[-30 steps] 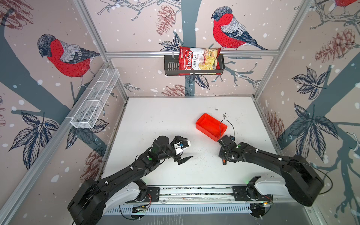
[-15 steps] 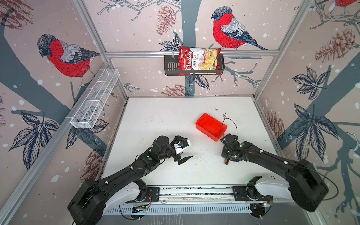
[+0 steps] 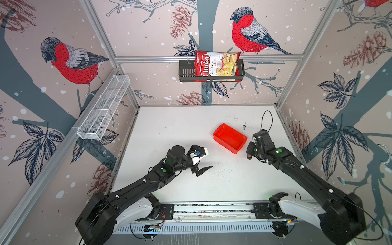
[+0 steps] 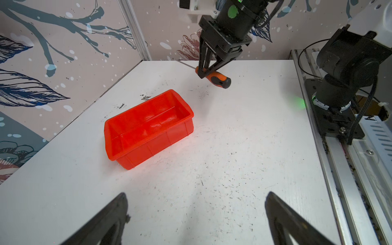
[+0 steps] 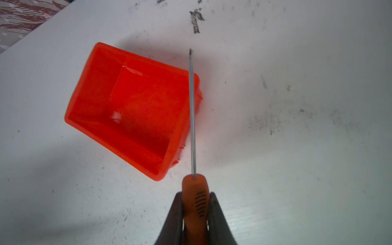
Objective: Put the screwdriver in the bin
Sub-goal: Place the screwdriver into the bin.
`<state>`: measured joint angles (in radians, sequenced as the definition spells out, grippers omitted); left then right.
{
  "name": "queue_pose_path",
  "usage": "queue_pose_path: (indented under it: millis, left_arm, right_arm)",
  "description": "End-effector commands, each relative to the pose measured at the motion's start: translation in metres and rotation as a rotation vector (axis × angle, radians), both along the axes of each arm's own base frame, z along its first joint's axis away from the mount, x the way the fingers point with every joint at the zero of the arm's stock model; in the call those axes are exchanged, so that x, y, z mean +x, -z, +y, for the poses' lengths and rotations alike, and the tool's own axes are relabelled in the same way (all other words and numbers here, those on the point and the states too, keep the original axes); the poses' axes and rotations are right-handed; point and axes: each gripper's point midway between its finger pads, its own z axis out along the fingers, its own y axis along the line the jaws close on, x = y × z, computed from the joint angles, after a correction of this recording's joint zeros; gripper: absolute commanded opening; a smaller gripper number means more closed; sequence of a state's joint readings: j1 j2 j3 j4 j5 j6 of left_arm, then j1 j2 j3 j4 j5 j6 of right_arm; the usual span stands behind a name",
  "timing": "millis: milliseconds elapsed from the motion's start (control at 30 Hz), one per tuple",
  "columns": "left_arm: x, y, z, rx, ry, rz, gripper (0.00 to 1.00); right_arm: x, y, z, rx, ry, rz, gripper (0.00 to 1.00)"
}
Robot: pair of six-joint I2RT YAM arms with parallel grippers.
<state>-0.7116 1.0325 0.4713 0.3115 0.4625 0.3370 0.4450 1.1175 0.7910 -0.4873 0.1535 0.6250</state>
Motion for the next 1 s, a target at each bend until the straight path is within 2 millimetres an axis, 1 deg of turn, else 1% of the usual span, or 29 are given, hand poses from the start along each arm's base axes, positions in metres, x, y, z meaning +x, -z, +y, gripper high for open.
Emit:
queue_pose_path:
  millis: [0, 200, 233, 300, 400, 533, 700, 800, 967]
  left_arm:
    - [0.007, -0.015, -0.001, -0.042, -0.028, -0.031, 0.99]
    - [0.015, -0.021, 0.004, -0.085, -0.102, -0.035, 0.99]
    - [0.015, -0.022, 0.005, -0.09, -0.106, -0.034, 0.99]
    - [0.015, -0.02, 0.006, -0.092, -0.113, -0.027, 0.99]
    - [0.017, -0.017, 0.008, -0.095, -0.132, -0.018, 0.99]
    - [0.019, -0.015, 0.01, -0.106, -0.154, -0.012, 0.99]
    - [0.019, -0.013, 0.011, -0.111, -0.161, -0.003, 0.99]
    - [0.018, -0.011, 0.012, -0.107, -0.161, 0.002, 0.99]
    - [0.016, -0.011, 0.015, -0.103, -0.166, -0.004, 0.99]
  right_arm:
    - [0.023, -0.023, 0.016, -0.036, -0.142, -0.102, 0.11]
    - [0.049, -0.047, 0.046, -0.107, -0.378, -0.201, 0.11]
    - [0.054, -0.042, 0.051, -0.13, -0.42, -0.193, 0.11]
    - [0.062, -0.041, 0.057, -0.173, -0.483, -0.2, 0.11]
    - [0.071, -0.034, 0.064, -0.248, -0.593, -0.203, 0.11]
    - [0.089, -0.019, 0.068, -0.362, -0.68, -0.191, 0.12]
    - [0.112, 0.005, 0.078, -0.416, -0.726, -0.162, 0.12]
    - [0.115, 0.024, 0.085, -0.421, -0.761, -0.132, 0.13]
    - [0.116, 0.06, 0.082, -0.515, -0.8, -0.062, 0.15]
